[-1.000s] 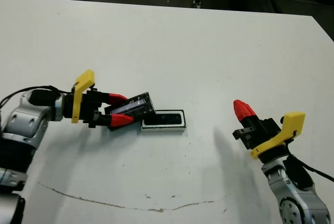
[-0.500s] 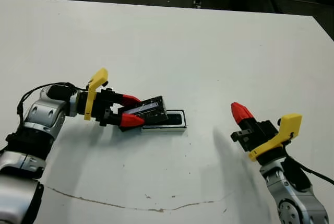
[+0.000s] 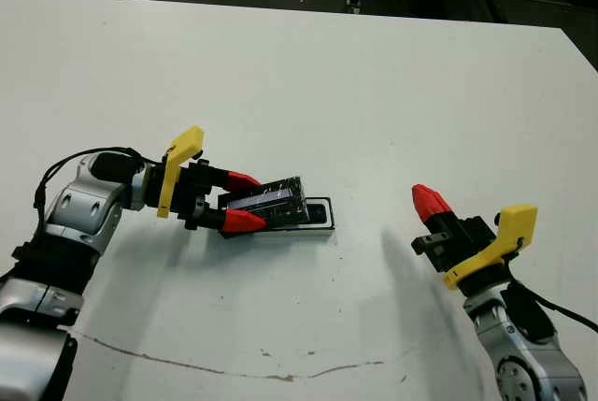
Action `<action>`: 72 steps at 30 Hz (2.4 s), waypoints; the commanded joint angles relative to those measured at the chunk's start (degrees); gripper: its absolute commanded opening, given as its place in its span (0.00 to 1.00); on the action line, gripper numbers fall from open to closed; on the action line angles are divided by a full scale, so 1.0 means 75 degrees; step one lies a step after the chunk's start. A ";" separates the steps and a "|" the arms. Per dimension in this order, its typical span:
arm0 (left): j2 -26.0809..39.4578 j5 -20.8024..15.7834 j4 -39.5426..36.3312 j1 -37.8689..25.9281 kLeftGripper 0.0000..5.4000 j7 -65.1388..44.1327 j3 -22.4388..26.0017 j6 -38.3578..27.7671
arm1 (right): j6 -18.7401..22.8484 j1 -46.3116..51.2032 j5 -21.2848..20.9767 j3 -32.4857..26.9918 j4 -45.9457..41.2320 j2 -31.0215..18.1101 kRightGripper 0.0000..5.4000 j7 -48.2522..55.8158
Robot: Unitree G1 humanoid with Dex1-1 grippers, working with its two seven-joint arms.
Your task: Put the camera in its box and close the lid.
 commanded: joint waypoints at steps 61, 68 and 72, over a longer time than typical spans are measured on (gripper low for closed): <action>-0.1667 0.2672 0.1501 -0.1065 0.65 0.1580 -0.2324 -0.0233 | 0.0053 0.0068 0.0097 -0.0021 -0.0036 -0.0055 0.00 -0.0151; -0.1344 0.2864 0.1118 -0.0843 0.83 0.1815 -0.2211 -0.0793 | 0.0048 0.0106 0.0135 -0.0040 -0.0057 -0.0063 0.00 -0.0133; -0.1002 0.2722 0.0899 -0.0587 0.94 0.1803 -0.1963 -0.0989 | 0.0061 0.0118 0.0075 -0.0030 -0.0070 -0.0086 0.00 -0.0158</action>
